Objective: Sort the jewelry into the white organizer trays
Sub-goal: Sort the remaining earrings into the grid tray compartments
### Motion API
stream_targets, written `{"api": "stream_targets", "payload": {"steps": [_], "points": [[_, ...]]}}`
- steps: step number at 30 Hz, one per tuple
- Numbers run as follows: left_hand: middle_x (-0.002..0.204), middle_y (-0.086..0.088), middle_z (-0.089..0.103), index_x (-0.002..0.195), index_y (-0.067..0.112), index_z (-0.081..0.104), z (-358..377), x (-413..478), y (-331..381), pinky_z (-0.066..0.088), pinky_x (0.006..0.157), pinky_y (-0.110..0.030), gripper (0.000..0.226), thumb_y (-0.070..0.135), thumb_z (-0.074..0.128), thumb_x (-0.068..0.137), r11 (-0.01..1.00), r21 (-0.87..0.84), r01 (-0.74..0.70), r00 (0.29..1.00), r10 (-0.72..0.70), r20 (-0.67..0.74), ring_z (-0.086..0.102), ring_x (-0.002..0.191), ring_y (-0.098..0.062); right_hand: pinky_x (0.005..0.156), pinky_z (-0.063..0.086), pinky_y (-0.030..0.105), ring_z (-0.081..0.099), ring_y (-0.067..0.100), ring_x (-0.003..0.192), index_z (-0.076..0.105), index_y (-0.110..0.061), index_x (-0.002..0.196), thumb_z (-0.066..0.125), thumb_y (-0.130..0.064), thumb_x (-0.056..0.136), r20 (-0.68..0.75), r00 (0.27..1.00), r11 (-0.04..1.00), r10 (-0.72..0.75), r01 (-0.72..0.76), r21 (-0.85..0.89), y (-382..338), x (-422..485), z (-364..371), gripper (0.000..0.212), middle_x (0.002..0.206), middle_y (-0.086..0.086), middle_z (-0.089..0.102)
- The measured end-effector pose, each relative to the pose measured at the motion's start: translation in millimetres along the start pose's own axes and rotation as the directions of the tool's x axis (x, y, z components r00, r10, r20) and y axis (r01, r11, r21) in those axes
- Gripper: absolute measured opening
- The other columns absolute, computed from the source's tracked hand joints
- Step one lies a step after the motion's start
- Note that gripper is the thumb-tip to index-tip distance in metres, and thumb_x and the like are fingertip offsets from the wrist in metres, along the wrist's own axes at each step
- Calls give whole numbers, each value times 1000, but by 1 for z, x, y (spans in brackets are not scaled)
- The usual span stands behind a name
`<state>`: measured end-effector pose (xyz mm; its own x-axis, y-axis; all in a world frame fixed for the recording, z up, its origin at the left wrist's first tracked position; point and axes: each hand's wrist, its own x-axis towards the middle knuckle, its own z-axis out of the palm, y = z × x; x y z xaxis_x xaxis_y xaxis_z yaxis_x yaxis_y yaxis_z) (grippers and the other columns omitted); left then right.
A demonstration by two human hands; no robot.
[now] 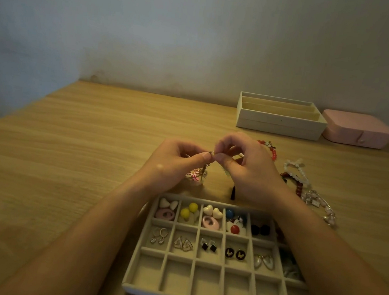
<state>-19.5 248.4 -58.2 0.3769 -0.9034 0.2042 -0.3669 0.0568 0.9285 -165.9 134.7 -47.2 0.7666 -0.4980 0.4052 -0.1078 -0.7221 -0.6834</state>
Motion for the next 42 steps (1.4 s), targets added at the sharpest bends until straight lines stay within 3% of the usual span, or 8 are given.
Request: {"api": "stream_targets", "payload": {"steps": [8,13,18,24,29,34,38,42], "points": [[87,6,75,99,21,77,-3,4,4,48,65,-12,13,26,66,94,999,11,32,997,-31,-73,65,75,4,71,54,22,62,11,89,61,-24,98,60,-15,100,-44,978,898,202,-167,407,-5,-2,-5,9,94,-4,64],[87,8,74,94,29,76,-3,17,25,44,60,-10,12,30,64,95,997,71,8,992,1,-123,60,72,3,78,54,32,64,22,102,60,-20,109,55,-19,104,-165,840,716,517,-318,622,0,3,-9,7,108,3,64],[83,10,72,95,25,76,-3,34,65,43,57,-10,13,28,63,96,987,137,-81,987,99,-127,58,69,1,75,52,33,63,19,96,60,-18,115,53,-21,105,-162,732,602,662,-391,696,8,4,-11,12,113,6,64],[80,5,72,92,22,74,8,61,91,44,54,-11,10,25,65,95,987,137,-84,984,105,-147,58,68,-5,69,50,28,56,13,78,58,-18,109,51,-20,106,-257,680,610,686,-346,713,8,5,-14,8,95,2,61],[82,5,75,100,16,74,28,74,64,46,56,-16,12,24,69,93,968,250,23,997,-3,-78,64,71,-8,68,47,25,57,13,82,57,-17,113,50,-21,106,-306,684,650,662,-320,689,10,3,-14,10,101,3,60],[85,2,76,101,15,74,35,71,36,44,52,-11,11,18,70,92,974,188,124,992,-119,-37,62,71,-9,66,48,25,55,12,75,61,-18,104,55,-18,103,-257,681,598,686,-326,732,11,2,-16,7,91,2,61],[93,4,77,114,22,70,33,68,26,46,64,-22,25,20,72,90,953,241,182,979,-198,47,67,77,-11,64,46,26,54,12,72,64,-18,99,57,-16,101,-184,677,522,713,-337,783,10,2,-19,8,88,2,63],[95,2,76,114,25,69,29,61,28,46,65,-25,22,19,68,93,949,259,180,983,-184,-12,66,80,-14,65,48,27,54,11,70,66,-17,102,59,-18,101,-134,717,524,684,-355,774,6,3,-21,6,91,2,65]]}}
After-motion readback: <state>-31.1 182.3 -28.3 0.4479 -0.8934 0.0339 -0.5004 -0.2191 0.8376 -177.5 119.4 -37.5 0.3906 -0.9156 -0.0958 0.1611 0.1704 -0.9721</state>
